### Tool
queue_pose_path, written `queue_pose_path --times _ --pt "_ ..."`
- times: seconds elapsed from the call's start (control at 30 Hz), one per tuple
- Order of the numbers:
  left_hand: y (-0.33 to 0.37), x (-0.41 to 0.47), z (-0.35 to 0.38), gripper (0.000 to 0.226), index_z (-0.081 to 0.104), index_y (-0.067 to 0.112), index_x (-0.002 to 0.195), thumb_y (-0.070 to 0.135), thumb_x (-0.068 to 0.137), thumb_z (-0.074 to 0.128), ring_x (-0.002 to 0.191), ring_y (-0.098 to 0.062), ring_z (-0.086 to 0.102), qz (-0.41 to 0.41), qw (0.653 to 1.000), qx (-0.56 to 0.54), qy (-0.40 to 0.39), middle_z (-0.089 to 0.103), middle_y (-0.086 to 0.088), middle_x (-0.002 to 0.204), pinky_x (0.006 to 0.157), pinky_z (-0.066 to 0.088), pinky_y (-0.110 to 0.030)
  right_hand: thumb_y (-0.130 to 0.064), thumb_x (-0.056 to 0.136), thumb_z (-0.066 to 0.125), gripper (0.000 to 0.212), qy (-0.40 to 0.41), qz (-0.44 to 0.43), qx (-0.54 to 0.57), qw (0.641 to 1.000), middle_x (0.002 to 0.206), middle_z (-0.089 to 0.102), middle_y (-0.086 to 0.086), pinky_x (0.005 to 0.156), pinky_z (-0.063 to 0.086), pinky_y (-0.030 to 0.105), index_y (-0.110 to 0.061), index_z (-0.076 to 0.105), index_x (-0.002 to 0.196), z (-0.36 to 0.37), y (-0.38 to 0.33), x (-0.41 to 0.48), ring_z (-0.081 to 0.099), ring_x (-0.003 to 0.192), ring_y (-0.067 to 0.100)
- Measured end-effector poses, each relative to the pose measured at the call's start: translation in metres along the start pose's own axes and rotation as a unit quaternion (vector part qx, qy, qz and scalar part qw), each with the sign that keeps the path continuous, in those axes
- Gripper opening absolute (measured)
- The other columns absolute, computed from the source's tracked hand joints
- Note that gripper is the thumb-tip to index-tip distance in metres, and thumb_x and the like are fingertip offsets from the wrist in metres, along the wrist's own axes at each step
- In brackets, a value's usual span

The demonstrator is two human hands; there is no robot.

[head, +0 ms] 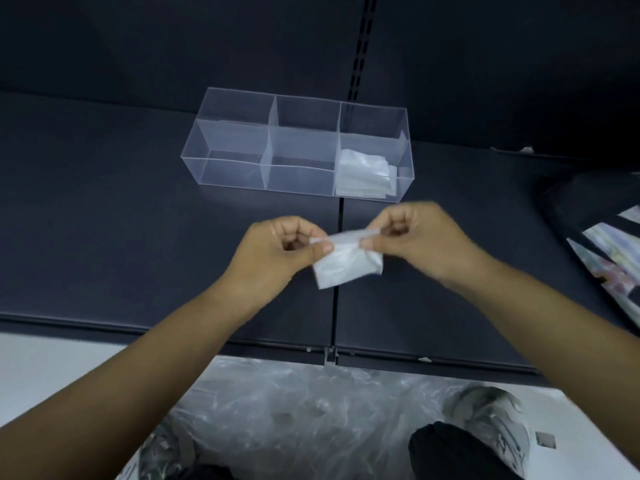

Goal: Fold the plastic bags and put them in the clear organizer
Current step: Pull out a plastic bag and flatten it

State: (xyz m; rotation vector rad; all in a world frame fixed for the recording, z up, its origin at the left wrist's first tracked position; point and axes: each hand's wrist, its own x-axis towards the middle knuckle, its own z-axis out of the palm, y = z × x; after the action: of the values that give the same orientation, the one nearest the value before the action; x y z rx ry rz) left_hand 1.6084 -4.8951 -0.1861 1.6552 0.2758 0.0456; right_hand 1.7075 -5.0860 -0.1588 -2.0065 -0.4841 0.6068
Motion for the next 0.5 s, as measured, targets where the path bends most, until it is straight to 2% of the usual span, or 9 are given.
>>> queue_pose_path --times 0.1,0.17,0.23,0.27,0.33,0.43,0.5 --pt "-0.005 0.004 -0.010 0.013 0.071 0.024 0.073 0.014 0.080 0.075 0.069 -0.003 0.063 0.003 0.995 0.048 0.085 0.071 0.007 0.072 0.069 0.050 -0.012 -0.013 0.074 0.080 0.011 0.109 0.031 0.038 0.993 0.076 0.071 0.000 0.067 0.051 0.016 -0.012 0.070 0.077 -0.032 -0.004 0.043 0.063 0.067 0.005" --pt "-0.014 -0.001 -0.010 0.016 0.069 0.024 0.071 0.013 0.080 0.075 0.069 -0.002 0.063 -0.011 0.991 0.086 0.098 0.071 0.005 0.073 0.069 0.049 -0.012 -0.018 0.075 0.080 0.016 0.176 0.049 0.023 0.983 0.082 0.069 -0.001 0.072 0.051 0.019 -0.008 0.070 0.082 -0.051 -0.008 0.074 0.063 0.073 0.006" --pt "-0.026 -0.012 -0.005 0.017 0.067 0.024 0.071 0.012 0.081 0.075 0.072 -0.004 0.063 -0.022 0.987 0.139 0.076 0.069 0.005 0.074 0.071 0.048 -0.015 -0.024 0.076 0.079 0.015 0.198 0.062 -0.071 0.976 0.093 0.069 0.001 0.087 0.051 0.032 -0.014 0.069 0.077 -0.056 -0.004 0.101 0.063 0.091 0.014" --pt "-0.033 -0.017 -0.003 0.016 0.067 0.024 0.072 0.013 0.081 0.074 0.077 -0.005 0.063 -0.018 0.981 0.180 0.063 0.069 0.007 0.075 0.075 0.047 -0.015 -0.028 0.077 0.078 0.014 0.198 0.074 -0.149 0.966 0.101 0.069 0.001 0.095 0.046 0.036 -0.019 0.068 0.079 -0.054 -0.001 0.110 0.060 0.102 0.018" --pt "-0.044 -0.025 0.000 0.014 0.067 0.024 0.077 0.014 0.081 0.074 0.088 -0.008 0.058 0.024 0.961 0.269 0.053 0.065 0.013 0.085 0.082 0.042 -0.014 -0.034 0.076 0.075 0.015 0.198 0.097 -0.297 0.929 0.113 0.064 0.001 0.098 0.034 0.036 -0.024 0.069 0.086 -0.044 0.003 0.121 0.049 0.118 0.025" --pt "-0.054 -0.031 0.001 0.015 0.070 0.019 0.088 0.013 0.077 0.078 0.098 -0.017 0.053 0.076 0.929 0.357 0.055 0.062 0.008 0.100 0.090 0.040 -0.031 -0.033 0.075 0.075 0.021 0.204 0.076 -0.411 0.885 0.115 0.057 0.005 0.094 0.029 0.037 -0.022 0.068 0.091 -0.035 0.004 0.124 0.044 0.118 0.028" --pt "-0.059 -0.034 0.001 0.021 0.070 0.017 0.094 0.015 0.076 0.079 0.105 -0.020 0.051 0.079 0.914 0.394 0.047 0.059 0.004 0.108 0.090 0.034 -0.033 -0.029 0.073 0.077 0.031 0.231 0.035 -0.421 0.876 0.114 0.054 0.007 0.092 0.031 0.036 -0.018 0.063 0.097 -0.035 0.003 0.120 0.046 0.114 0.027"
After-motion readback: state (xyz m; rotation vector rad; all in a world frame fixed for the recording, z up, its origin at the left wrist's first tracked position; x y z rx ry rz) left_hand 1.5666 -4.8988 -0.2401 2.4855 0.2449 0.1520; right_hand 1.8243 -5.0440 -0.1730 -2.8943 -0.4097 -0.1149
